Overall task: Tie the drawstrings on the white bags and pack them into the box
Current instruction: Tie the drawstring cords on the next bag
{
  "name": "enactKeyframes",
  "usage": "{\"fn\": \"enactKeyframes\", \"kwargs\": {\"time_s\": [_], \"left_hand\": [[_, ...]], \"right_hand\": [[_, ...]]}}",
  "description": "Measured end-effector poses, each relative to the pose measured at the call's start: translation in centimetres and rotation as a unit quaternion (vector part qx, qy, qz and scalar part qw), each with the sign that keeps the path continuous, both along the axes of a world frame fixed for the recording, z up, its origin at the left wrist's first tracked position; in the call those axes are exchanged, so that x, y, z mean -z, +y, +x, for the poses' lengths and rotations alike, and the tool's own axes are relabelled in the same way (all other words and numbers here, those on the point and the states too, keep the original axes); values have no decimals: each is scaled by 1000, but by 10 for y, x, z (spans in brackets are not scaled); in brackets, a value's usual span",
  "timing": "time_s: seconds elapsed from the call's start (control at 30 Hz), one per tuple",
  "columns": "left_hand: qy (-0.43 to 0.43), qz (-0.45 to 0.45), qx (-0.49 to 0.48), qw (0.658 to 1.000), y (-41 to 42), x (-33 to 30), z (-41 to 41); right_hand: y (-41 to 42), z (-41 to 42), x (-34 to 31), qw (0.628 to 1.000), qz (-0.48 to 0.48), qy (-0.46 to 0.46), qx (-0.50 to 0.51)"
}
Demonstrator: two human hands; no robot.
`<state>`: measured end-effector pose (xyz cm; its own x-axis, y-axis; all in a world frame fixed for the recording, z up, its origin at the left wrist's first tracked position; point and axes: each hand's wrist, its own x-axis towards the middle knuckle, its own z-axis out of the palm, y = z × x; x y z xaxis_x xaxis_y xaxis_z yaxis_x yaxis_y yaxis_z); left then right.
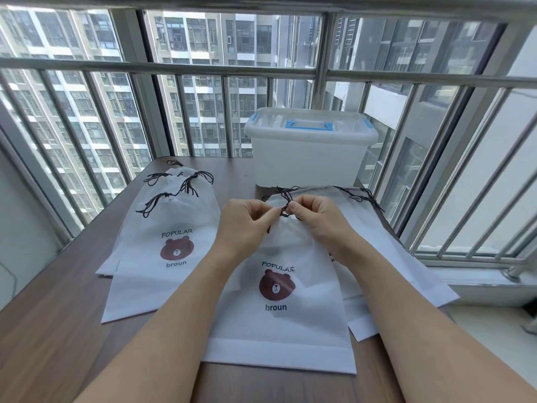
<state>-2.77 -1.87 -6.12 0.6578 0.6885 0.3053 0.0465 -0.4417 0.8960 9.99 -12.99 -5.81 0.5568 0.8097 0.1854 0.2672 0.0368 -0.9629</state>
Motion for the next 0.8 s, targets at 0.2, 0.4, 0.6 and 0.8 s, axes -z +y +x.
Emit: {"fn": "enactKeyframes", "kwargs": {"time_s": [0.2, 0.4, 0.6, 0.8], "left_hand": [[21, -82, 25, 996, 6, -8, -4], [47, -168, 43, 984, 3, -7, 1], [73, -219, 74, 970, 12, -1, -2], [-70, -178, -45, 981, 8, -7, -1]], "right_hand": [[1, 0, -2, 1000, -7, -10, 7], [3, 1, 1, 998, -22, -61, 27], [3, 4, 3, 990, -48, -118, 54], [1, 3, 1, 985, -42, -147, 74]]}}
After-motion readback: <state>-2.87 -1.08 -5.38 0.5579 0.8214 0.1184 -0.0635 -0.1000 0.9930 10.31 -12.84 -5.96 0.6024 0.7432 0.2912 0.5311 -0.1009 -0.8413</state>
